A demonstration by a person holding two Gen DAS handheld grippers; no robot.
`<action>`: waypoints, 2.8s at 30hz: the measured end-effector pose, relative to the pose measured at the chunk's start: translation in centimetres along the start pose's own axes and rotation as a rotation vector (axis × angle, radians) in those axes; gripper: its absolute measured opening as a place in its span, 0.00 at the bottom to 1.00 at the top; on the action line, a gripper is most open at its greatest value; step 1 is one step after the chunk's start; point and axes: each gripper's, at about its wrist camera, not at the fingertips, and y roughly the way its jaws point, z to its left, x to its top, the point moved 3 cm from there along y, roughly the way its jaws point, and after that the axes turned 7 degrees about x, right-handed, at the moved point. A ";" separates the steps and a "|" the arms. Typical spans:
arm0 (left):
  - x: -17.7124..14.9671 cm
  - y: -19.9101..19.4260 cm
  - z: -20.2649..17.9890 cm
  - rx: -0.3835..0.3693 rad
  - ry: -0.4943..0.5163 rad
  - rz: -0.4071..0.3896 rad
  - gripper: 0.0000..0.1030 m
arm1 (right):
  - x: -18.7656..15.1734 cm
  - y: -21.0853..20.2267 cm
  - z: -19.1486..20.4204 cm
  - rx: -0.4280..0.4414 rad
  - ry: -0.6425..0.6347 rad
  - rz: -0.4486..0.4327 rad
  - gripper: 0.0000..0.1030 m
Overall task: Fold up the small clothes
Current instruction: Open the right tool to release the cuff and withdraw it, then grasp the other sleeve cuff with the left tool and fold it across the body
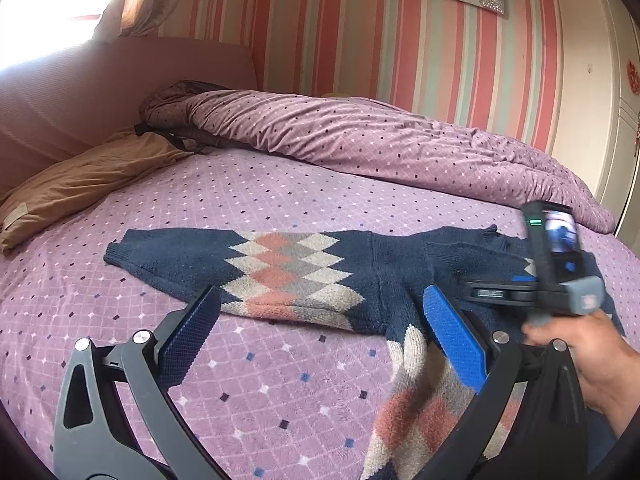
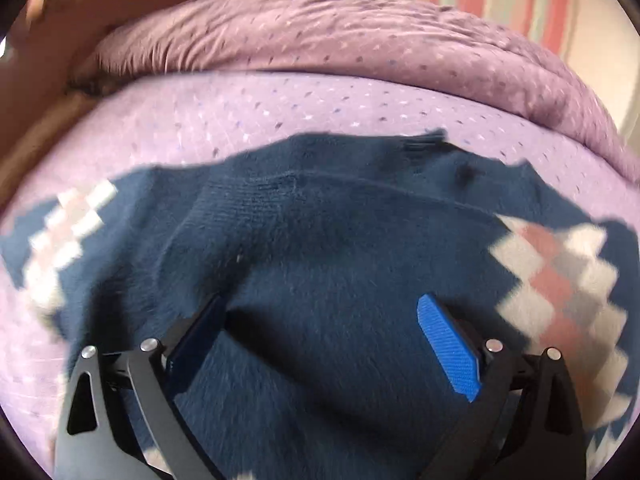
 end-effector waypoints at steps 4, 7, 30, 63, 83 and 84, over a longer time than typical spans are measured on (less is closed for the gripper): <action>0.1 0.3 1.0 -0.021 -0.031 0.010 0.97 | -2.4 -5.6 -1.3 -0.054 0.021 -0.138 0.98; 0.4 0.4 1.7 -0.041 -0.052 0.023 0.97 | -4.8 -8.3 -2.0 -0.067 0.039 -0.153 0.98; 0.0 1.3 5.0 0.033 0.165 0.022 0.97 | -8.6 -16.1 -0.4 -0.057 0.046 -0.153 0.98; 2.1 16.7 24.5 0.140 -0.025 0.324 0.97 | -9.4 -24.1 10.1 -0.083 -0.122 -0.107 0.98; 1.9 21.6 25.2 0.036 -0.075 0.412 0.17 | -7.9 -19.6 13.4 -0.052 -0.129 -0.099 0.98; 2.0 21.5 25.0 0.046 -0.060 0.405 0.15 | -7.9 -19.6 13.3 -0.051 -0.125 -0.098 0.98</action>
